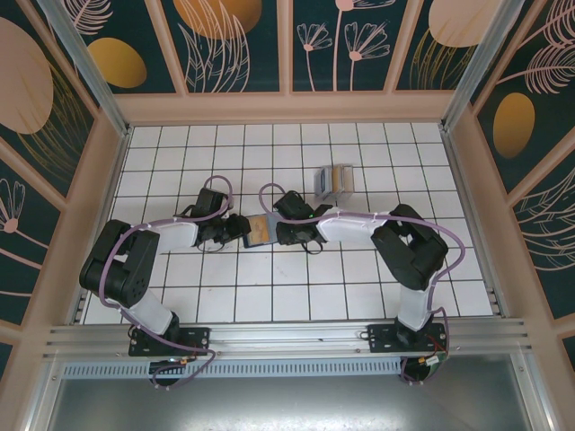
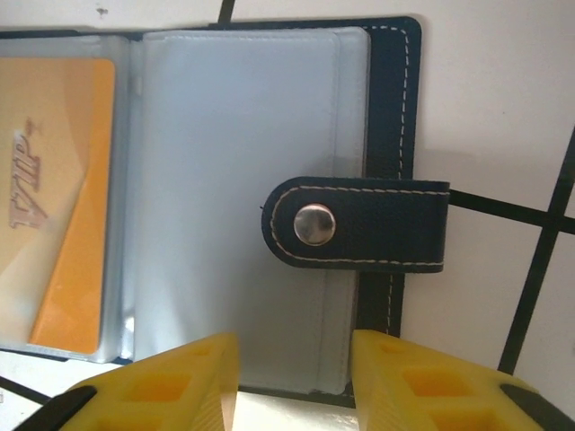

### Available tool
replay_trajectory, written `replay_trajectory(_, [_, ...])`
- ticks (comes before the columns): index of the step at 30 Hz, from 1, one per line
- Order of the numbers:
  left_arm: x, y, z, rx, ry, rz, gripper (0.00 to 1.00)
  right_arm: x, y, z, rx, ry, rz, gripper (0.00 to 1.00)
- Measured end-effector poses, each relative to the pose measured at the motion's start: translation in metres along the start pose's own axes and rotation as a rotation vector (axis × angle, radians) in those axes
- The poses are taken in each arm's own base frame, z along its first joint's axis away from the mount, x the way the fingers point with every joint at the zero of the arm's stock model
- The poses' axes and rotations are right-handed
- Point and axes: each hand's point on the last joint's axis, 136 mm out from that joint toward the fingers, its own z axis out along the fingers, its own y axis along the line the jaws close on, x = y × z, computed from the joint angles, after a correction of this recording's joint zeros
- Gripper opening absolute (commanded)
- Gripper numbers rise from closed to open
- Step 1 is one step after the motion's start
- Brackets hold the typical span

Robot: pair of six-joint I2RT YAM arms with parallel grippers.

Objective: Put the credit cards into the card holder

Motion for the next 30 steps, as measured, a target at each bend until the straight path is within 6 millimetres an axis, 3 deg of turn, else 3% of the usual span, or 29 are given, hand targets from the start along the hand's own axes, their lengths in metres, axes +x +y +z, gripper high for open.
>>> replay_trajectory(8, [0.0,0.0,0.0,0.0,-0.001,0.0,0.33,0.0,0.002,0.004,0.002,0.007,-0.018,0.31])
replay_trajectory(12, [0.0,0.0,0.0,0.0,0.0,0.0,0.33,-0.002,0.003,0.005,0.002,0.006,-0.017,0.38])
replay_trajectory(30, [0.0,0.0,0.0,0.0,0.0,0.001,0.33,-0.015,0.009,-0.012,-0.007,-0.043,-0.02,0.43])
